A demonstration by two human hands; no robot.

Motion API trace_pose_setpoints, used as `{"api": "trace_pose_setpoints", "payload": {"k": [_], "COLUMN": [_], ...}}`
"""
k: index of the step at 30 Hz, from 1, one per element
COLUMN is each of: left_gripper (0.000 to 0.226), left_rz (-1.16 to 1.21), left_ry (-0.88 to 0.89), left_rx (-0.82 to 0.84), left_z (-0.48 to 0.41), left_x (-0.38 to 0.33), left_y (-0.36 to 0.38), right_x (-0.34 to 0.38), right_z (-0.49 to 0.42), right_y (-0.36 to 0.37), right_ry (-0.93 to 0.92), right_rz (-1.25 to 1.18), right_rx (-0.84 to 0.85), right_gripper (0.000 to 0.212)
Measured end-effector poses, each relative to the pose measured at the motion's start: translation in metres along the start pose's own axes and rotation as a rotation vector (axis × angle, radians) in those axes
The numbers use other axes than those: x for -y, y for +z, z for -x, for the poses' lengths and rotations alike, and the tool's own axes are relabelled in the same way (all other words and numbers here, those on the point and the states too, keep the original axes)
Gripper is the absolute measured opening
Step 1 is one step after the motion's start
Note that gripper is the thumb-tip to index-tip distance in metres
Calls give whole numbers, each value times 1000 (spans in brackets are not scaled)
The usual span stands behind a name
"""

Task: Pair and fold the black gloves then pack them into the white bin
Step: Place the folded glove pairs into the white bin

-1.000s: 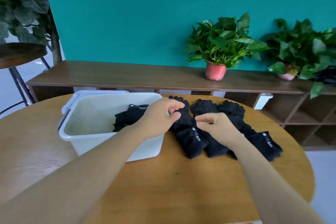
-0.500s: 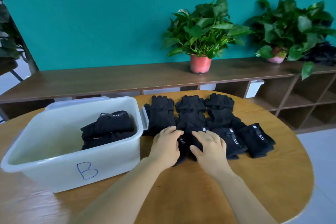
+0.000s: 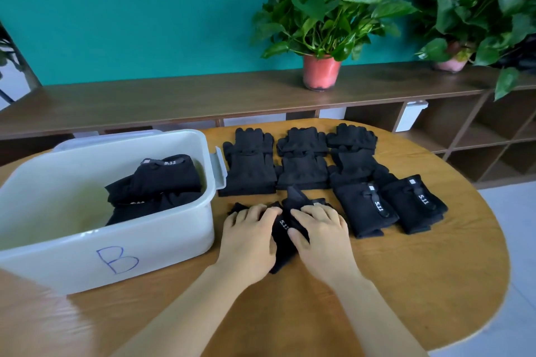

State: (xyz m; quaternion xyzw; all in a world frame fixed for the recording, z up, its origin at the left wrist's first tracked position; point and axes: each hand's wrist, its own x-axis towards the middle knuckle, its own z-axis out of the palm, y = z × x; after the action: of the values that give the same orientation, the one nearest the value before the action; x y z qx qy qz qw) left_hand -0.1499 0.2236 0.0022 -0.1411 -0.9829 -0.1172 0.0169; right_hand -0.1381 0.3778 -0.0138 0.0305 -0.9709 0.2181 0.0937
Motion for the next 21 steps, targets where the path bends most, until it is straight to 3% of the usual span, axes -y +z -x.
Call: {"api": "trace_pose_setpoints", "payload": {"k": [9, 18, 21], "left_gripper": [50, 45, 47], "left_rz": [-98, -69, -18], "left_ry": [-76, -129, -131], "left_rx": [-66, -89, -102], "left_z": [63, 106, 118], "left_x": [-2, 12, 20], "left_y": [-3, -11, -12], "right_x": [2, 32, 41], "right_z": [21, 29, 36], "right_y": [-8, -11, -11], "right_ry": [-174, -207, -198], "right_rz": [-168, -341, -419], "right_rx": [116, 289, 273], "right_gripper": [36, 39, 43]}}
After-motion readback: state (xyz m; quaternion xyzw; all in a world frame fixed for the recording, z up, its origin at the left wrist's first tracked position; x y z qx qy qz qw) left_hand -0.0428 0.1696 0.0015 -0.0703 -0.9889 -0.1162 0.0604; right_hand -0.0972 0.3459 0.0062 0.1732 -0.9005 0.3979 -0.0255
